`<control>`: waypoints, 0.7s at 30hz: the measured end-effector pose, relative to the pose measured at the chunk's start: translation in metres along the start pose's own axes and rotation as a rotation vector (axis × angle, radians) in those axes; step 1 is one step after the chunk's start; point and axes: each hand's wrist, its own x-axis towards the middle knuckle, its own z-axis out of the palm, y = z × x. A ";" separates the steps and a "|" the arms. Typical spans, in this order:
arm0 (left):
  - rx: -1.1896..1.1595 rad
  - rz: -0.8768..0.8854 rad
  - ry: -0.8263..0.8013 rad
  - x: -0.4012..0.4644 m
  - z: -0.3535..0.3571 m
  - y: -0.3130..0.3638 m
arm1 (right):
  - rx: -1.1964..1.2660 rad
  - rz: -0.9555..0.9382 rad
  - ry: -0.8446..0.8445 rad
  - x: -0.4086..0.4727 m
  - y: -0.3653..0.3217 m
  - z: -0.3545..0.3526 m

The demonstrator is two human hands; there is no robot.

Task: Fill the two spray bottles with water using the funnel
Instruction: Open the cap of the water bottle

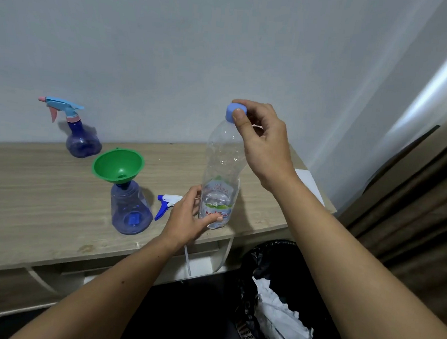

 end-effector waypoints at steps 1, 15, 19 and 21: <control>0.003 0.001 -0.003 0.001 0.000 -0.001 | -0.003 0.010 -0.030 0.002 -0.002 -0.002; -0.012 0.007 0.002 0.003 0.000 -0.004 | 0.014 0.038 -0.165 0.013 0.001 -0.016; 0.011 -0.006 -0.037 0.006 -0.003 -0.002 | 0.086 0.066 -0.067 0.014 -0.004 -0.006; 0.026 -0.007 -0.048 0.006 -0.003 -0.002 | 0.136 0.100 0.047 0.012 -0.004 -0.001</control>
